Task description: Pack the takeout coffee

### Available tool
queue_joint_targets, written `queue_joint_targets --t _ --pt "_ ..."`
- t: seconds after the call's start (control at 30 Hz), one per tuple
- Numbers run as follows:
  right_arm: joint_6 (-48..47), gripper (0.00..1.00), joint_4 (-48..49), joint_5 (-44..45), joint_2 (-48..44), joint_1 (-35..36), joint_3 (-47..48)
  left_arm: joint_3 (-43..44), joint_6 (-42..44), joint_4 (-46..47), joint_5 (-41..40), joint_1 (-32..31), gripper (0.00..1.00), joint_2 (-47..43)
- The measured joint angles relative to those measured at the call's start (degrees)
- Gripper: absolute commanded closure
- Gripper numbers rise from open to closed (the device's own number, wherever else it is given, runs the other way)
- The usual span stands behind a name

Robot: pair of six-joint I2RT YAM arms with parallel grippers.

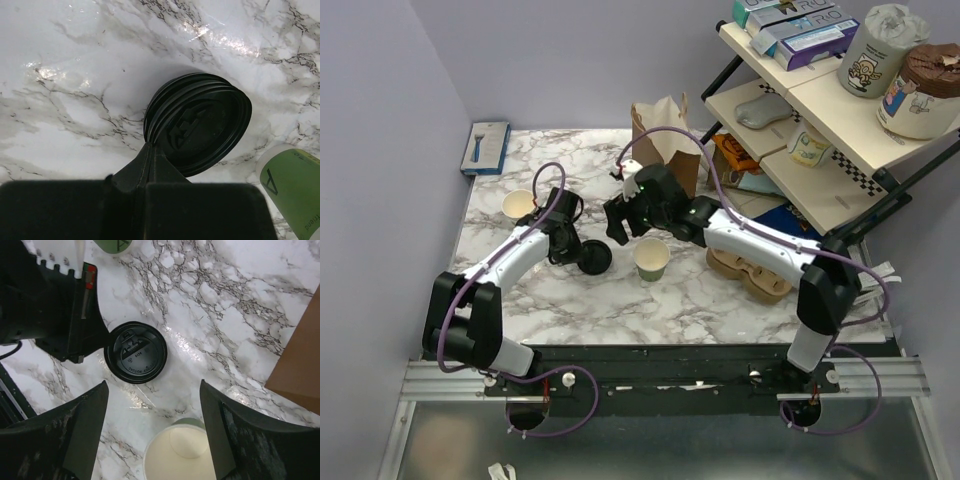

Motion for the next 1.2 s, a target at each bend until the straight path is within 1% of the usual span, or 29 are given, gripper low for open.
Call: queue_joint_targets --t 0.23,0.37,0.43,0.57,0.6,0.67,0.8,0.87,0.9,0.93,1.07,1.17,1.2 --pt "1.9 0.27 -6.4 1.2 11.9 0.8 10.3 -1.4 -0.1 1.9 1.4 1.1 1.0 -0.5" --pt "2.9 0.33 -9.3 1.2 15.8 1.0 12.7 -1.7 -0.1 2.7 1.9 1.2 1.0 -0.5" --pt "3.4 0.34 -10.6 1.2 17.4 1.1 14.4 -2.1 -0.1 2.9 2.0 1.2 1.0 -0.5" --pt "3.8 0.4 -11.6 0.7 19.2 1.1 17.3 -2.4 -0.1 3.0 2.4 1.2 1.0 -0.5" --pt "3.8 0.43 -11.9 0.7 19.5 1.1 17.9 -2.4 -0.1 3.1 2.4 1.2 1.0 -0.5" --pt "3.9 0.43 -12.4 0.5 20.0 1.1 18.7 -2.4 -0.2 3.2 2.6 1.4 1.0 -0.5" --pt "3.9 0.49 -13.2 0.0 20.7 1.1 19.1 -2.4 -0.2 3.2 2.6 1.4 1.0 -0.5" --pt "4.0 0.5 -13.5 -0.9 21.3 1.1 19.1 -2.4 -0.2 3.2 2.6 1.4 1.0 -0.5" --pt "4.0 0.54 -13.6 -1.2 21.7 1.2 19.1 -2.4 -0.2 3.2 2.6 1.4 1.0 -0.5" --pt "4.0 0.56 -13.6 -1.6 22.2 1.2 19.1 -2.4 -0.1 3.2 2.6 1.5 1.0 -0.5" --pt "3.9 0.56 -14.6 -2.4 24.1 1.2 19.7 -2.4 -0.1 3.2 2.6 1.5 1.0 -0.5" --pt "3.9 0.58 -15.3 -2.4 24.9 1.3 20.5 -2.4 -0.1 3.2 2.7 1.5 1.0 -0.5" --pt "3.8 0.6 -15.5 -2.4 25.1 1.3 20.7 -2.4 -0.1 3.2 2.7 1.5 1.0 -0.5"
